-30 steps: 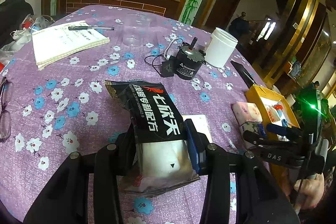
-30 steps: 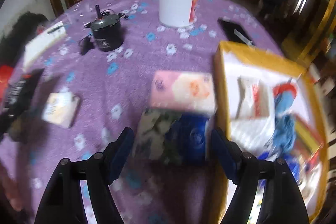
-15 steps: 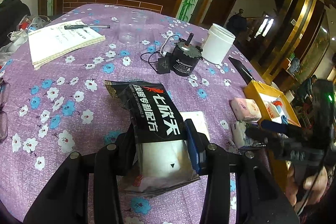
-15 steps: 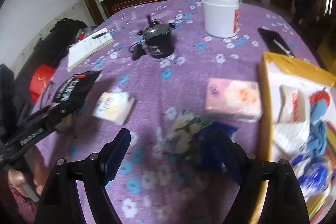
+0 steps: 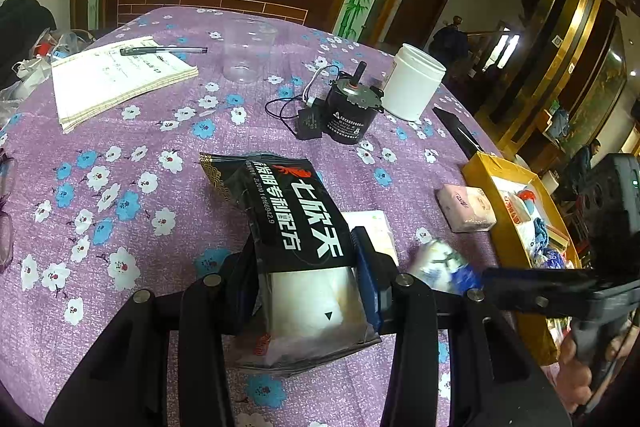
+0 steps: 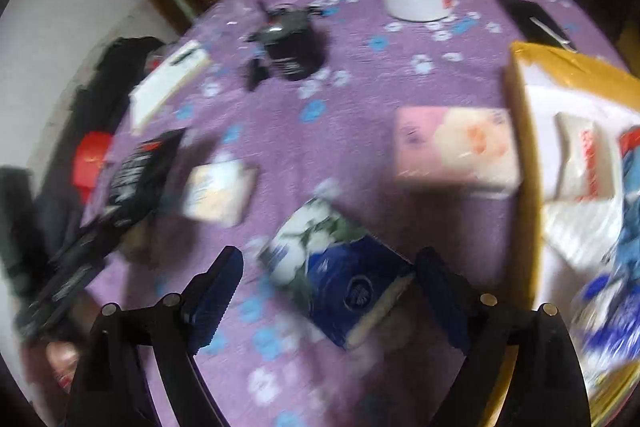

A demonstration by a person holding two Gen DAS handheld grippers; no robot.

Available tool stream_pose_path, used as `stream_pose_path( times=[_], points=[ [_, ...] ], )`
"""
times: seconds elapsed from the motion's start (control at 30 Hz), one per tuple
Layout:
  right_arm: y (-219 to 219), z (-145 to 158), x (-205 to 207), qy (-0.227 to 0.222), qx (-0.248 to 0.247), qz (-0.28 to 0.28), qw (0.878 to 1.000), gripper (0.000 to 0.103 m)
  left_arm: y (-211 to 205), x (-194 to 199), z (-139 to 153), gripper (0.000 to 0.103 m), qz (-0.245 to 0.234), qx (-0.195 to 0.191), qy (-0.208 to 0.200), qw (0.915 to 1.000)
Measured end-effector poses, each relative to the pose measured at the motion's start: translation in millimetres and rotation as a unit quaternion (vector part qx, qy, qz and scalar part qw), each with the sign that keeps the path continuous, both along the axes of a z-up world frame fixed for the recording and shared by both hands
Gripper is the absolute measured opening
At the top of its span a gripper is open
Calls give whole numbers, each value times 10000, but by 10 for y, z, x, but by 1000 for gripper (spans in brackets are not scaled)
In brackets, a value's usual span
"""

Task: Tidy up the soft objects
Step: 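Grasp the blue-and-white tissue pack with the right gripper while the left gripper lifts the snack bag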

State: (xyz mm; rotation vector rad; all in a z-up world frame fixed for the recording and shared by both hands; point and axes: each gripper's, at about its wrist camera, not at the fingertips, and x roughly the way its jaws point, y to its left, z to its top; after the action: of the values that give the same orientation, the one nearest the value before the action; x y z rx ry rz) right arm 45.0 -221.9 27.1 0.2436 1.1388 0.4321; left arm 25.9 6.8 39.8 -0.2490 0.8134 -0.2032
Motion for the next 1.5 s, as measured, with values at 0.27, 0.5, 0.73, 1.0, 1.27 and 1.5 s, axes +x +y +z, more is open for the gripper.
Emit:
stream_pose_path(
  times=[0.27,0.5,0.73,1.0,1.27,1.5],
  points=[
    [140,34,-128,-292,-14,382,9988,89,-3,1,2,40,-4,28,5,10000],
    [484,-110,-183,-763,-781,800,9908,78,-46,-21,16,40,-77,79,-66,9999],
    [249,-45,-259,-1722,-645,75,9829,55,-202,-149,127,40,-317,315,-575,9973],
    [37,243,-429,-2700,-473,-619,9597,55,-476,-480,314,40,-384,1141,-1883,9747],
    [45,287,-471,-2887,-462,-649,9541,55,-662,-537,280,41,-146,2080,-2368,9489],
    [72,287,-506,-2945,-494,-601,9525,55,-650,-556,274,41,-5,2251,-2434,9434]
  ],
)
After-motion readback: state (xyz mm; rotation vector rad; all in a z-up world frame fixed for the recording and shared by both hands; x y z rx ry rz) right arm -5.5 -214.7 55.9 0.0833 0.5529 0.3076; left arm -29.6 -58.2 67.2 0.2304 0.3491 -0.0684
